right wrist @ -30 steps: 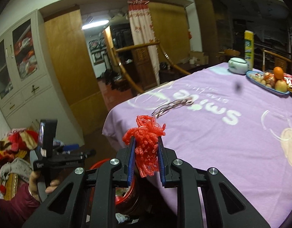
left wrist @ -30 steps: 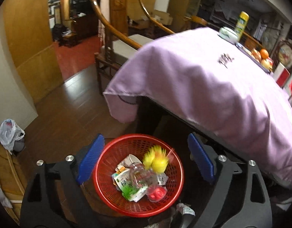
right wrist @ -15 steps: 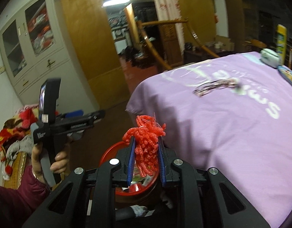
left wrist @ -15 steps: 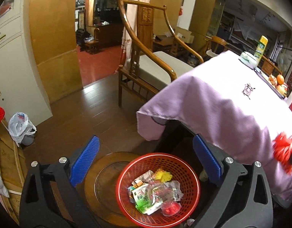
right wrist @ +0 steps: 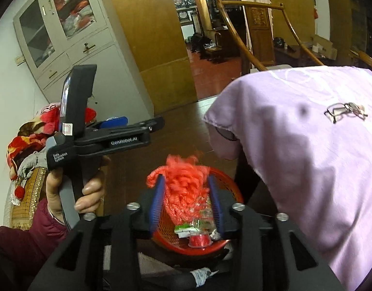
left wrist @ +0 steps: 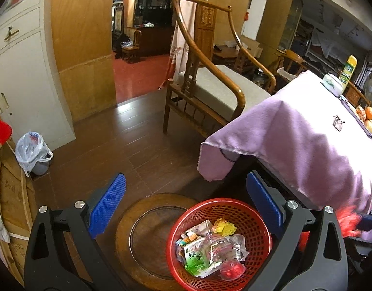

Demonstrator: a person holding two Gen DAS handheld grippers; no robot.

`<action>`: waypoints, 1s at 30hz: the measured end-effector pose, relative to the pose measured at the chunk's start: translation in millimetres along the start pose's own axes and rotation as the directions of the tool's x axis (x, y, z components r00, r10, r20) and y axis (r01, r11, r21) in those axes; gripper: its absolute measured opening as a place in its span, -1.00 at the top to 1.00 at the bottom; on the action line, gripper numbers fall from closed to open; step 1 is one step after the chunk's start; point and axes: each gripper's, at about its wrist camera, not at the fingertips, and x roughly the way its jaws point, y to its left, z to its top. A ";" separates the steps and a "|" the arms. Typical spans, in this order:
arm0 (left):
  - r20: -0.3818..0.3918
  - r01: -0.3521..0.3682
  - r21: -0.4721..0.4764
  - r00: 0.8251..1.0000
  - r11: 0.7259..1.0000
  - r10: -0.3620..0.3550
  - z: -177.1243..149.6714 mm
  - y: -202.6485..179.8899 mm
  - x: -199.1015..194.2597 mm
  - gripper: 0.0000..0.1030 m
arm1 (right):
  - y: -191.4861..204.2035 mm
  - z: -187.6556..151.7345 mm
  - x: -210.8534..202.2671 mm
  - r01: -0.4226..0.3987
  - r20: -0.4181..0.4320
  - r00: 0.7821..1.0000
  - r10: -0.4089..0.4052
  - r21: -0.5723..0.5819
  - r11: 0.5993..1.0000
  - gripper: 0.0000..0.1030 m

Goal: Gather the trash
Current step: 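Lower the right tool into the red basket and release the red tuft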

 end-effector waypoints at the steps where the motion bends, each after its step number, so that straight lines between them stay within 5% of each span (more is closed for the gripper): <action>1: 0.000 -0.004 0.000 1.000 1.000 0.004 -0.1 0.9 0.6 -0.86 | 0.3 1.2 -1.1 0.001 0.008 1.000 -0.001 -0.001 1.000 0.16; 18: 0.026 0.038 0.080 0.999 0.996 -0.040 4.1 -36.8 -28.0 -0.86 | -41.3 -14.8 -63.5 0.076 0.163 0.982 -0.097 0.131 0.989 0.06; 30: 0.054 0.125 0.257 0.988 0.958 -0.143 -8.8 -128.4 -72.0 -0.87 | -89.4 -69.0 -165.2 0.164 0.326 0.911 -0.252 0.274 0.948 -0.08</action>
